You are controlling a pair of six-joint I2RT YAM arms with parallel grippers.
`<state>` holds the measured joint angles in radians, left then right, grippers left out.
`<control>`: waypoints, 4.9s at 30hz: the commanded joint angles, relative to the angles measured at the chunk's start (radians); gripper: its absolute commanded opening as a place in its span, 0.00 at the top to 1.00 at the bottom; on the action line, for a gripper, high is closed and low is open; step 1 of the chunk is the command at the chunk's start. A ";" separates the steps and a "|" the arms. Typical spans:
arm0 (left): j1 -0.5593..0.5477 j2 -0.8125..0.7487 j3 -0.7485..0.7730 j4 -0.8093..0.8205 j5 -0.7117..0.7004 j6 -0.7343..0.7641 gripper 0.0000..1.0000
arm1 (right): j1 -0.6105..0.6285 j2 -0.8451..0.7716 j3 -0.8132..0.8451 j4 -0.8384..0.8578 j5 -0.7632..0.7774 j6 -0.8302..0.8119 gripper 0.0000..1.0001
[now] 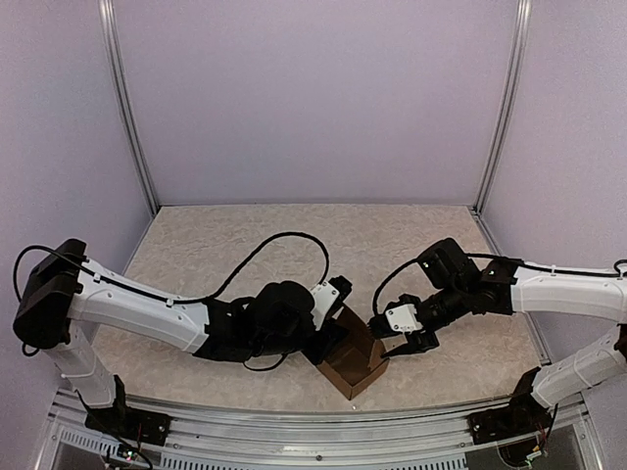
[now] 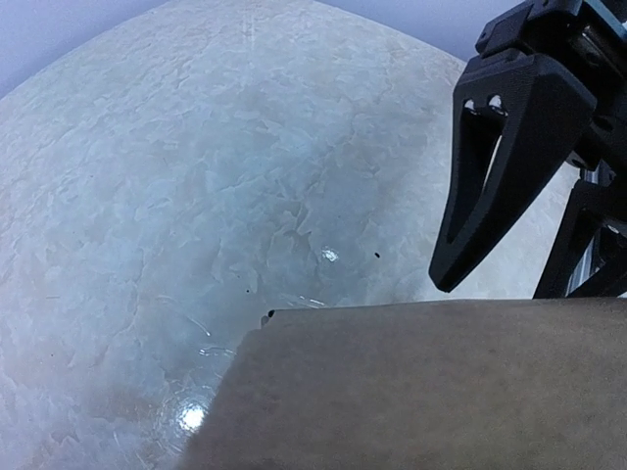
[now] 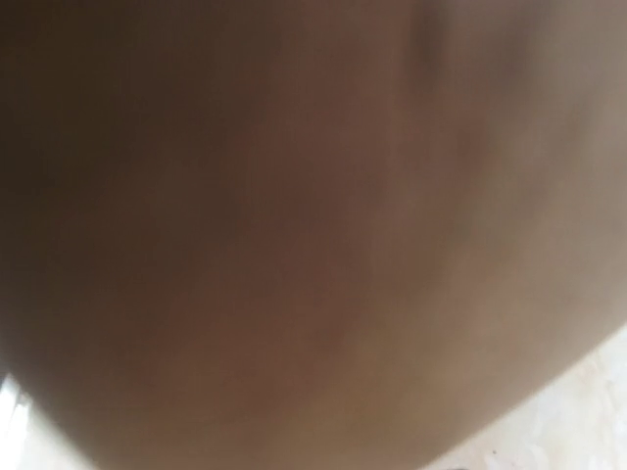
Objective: Fold the paper box
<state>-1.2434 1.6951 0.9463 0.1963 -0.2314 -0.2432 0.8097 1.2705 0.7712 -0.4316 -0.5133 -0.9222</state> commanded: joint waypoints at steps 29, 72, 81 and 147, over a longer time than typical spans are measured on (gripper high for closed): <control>-0.140 -0.309 -0.402 -0.108 -0.255 -0.248 0.56 | 0.201 0.041 0.002 -0.095 0.246 -0.093 0.38; -0.096 -0.177 -0.136 -0.347 -0.332 -0.432 0.41 | -0.116 0.166 0.109 -0.149 -0.050 0.105 0.99; -0.111 -0.172 -0.170 -0.415 -0.355 -0.506 0.41 | -0.122 0.243 0.096 -0.166 0.035 0.034 0.99; 0.168 -0.175 -0.380 0.114 -0.038 -0.532 0.34 | -0.097 0.266 0.316 -0.200 -0.065 0.160 0.88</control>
<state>-1.1007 1.5734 0.6147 0.3073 -0.2909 -0.7399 0.6605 1.5208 1.0374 -0.6392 -0.5640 -0.7868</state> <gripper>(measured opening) 0.655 0.111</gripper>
